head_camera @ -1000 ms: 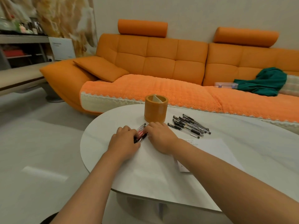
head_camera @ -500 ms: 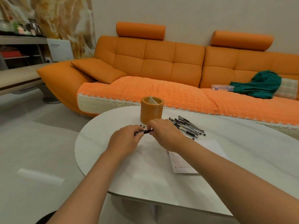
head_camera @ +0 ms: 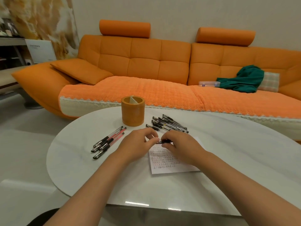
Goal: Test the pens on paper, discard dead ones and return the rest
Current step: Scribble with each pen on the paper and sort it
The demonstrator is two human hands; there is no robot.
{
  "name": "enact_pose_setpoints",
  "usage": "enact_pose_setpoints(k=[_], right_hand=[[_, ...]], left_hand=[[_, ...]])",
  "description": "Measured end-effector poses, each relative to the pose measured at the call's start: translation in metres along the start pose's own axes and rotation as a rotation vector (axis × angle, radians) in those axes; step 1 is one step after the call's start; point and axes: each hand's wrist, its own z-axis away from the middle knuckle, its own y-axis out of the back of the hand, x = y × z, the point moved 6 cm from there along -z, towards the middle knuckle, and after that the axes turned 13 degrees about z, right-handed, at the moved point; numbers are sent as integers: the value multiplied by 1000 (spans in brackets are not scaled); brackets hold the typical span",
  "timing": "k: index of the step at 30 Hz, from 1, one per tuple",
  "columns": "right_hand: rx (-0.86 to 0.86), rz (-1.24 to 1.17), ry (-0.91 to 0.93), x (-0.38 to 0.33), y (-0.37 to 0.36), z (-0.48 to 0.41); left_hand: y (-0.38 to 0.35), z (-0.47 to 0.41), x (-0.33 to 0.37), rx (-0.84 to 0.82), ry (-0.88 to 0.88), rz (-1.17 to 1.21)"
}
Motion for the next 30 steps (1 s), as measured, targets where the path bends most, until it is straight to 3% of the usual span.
enact_pose_setpoints(k=[6, 19, 27, 30], right_hand=[[-19, 1, -49, 24, -5, 23], [95, 144, 9, 32, -7, 25], [-50, 81, -61, 36, -2, 30], [-52, -91, -88, 42, 2, 35]], left_hand=[[-28, -13, 5, -110, 16, -41], [-40, -16, 17, -114, -45, -43], [-39, -15, 16, -121, -21, -88], [-39, -16, 11, -131, 4, -166]])
